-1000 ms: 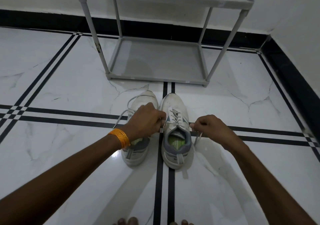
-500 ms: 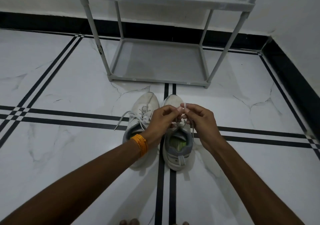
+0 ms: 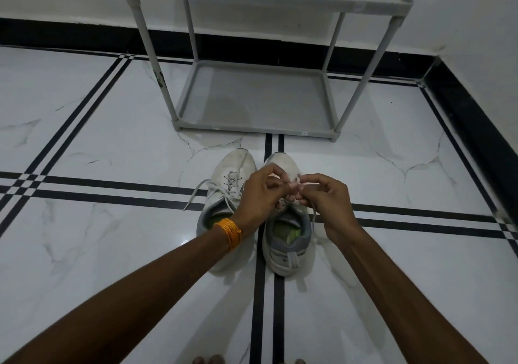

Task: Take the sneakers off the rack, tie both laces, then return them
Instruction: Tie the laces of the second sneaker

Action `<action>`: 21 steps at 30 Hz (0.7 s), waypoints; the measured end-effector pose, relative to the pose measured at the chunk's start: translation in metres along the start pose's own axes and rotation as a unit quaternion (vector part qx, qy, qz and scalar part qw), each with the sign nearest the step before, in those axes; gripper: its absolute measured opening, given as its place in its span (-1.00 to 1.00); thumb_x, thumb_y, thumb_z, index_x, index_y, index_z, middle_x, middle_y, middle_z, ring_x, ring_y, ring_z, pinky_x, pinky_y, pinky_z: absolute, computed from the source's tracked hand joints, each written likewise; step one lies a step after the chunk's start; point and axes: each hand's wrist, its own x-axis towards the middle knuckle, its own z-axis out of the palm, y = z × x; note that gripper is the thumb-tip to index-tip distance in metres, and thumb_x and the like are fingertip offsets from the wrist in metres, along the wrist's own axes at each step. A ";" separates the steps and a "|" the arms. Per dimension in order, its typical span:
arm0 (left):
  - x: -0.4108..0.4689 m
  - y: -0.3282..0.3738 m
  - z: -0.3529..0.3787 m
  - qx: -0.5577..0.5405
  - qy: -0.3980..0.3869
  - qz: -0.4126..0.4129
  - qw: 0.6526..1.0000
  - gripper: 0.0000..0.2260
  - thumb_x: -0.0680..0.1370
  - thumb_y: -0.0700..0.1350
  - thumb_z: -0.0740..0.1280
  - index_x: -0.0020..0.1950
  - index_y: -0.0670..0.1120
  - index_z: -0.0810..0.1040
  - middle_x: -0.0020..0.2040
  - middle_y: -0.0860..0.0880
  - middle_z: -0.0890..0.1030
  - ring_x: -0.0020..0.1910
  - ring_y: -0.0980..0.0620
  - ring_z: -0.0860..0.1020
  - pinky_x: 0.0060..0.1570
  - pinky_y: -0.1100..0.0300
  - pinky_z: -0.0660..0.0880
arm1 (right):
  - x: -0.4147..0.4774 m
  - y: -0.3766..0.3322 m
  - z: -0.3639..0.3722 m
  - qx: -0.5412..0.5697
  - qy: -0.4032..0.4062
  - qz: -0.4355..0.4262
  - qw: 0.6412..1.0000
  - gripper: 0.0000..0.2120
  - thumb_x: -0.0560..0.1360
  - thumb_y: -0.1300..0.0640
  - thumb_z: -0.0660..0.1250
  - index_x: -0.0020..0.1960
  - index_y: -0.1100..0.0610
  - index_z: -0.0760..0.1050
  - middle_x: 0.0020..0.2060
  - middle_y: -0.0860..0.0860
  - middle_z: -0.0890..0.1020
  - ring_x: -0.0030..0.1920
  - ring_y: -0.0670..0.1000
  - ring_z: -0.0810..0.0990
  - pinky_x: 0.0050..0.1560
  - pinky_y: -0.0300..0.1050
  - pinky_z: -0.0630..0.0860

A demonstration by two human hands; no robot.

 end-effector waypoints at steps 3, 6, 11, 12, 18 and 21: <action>0.006 0.001 -0.004 -0.020 -0.023 -0.030 0.999 -0.69 0.49 -0.16 0.46 0.00 -0.14 0.32 -0.18 -0.24 0.69 -0.29 -0.05 0.66 -0.42 0.24 0.50 | 0.003 -0.002 -0.004 0.034 0.008 0.047 0.998 -0.90 0.46 0.31 0.42 -0.04 0.21 0.56 -0.32 0.15 0.68 -0.35 0.01 0.63 -0.26 -0.20 0.60; 0.009 0.003 -0.011 -0.017 -0.073 -0.049 0.996 -0.62 0.49 -0.21 0.46 0.21 -0.19 0.37 -0.24 -0.14 0.68 -0.29 0.03 0.65 -0.34 0.28 0.52 | 0.005 -0.001 -0.007 0.030 -0.043 0.048 0.997 -0.93 0.47 0.37 0.38 -0.07 0.26 0.61 -0.32 0.10 0.68 -0.34 -0.02 0.63 -0.26 -0.25 0.59; 0.014 0.003 -0.014 0.004 -0.106 -0.043 0.993 -0.79 0.52 -0.26 0.42 0.11 -0.31 0.58 -0.25 -0.16 0.67 -0.33 0.12 0.65 -0.35 0.37 0.51 | 0.009 -0.002 -0.012 -0.001 -0.098 0.009 0.995 -0.89 0.47 0.38 0.38 -0.03 0.26 0.63 -0.21 0.11 0.73 -0.20 -0.01 0.71 -0.18 -0.26 0.59; 0.013 0.002 -0.013 -0.002 -0.095 -0.043 0.995 -0.82 0.52 -0.24 0.42 0.05 -0.33 0.59 -0.24 -0.17 0.67 -0.33 0.10 0.65 -0.37 0.37 0.51 | 0.008 -0.003 -0.012 -0.012 -0.100 0.000 0.995 -0.89 0.47 0.39 0.39 -0.02 0.27 0.62 -0.21 0.13 0.73 -0.19 0.01 0.71 -0.17 -0.23 0.60; 0.008 -0.005 -0.002 0.029 -0.011 -0.025 0.999 -0.81 0.52 -0.15 0.44 -0.09 -0.28 0.54 -0.34 -0.08 0.68 -0.38 0.04 0.64 -0.40 0.29 0.51 | -0.006 -0.002 -0.008 -0.158 -0.070 -0.119 0.978 -0.77 0.46 0.27 0.45 0.06 0.13 0.50 -0.16 0.08 0.72 -0.14 -0.05 0.72 -0.09 -0.24 0.65; 0.007 -0.001 -0.002 0.107 -0.002 0.012 0.994 -0.84 0.50 -0.10 0.45 -0.11 -0.19 0.58 -0.30 -0.09 0.70 -0.35 0.03 0.68 -0.38 0.25 0.56 | -0.009 0.003 -0.002 -0.299 -0.023 -0.234 0.925 -0.85 0.49 0.24 0.42 0.04 0.11 0.57 -0.15 -0.01 0.70 -0.16 -0.17 0.66 -0.08 -0.38 0.58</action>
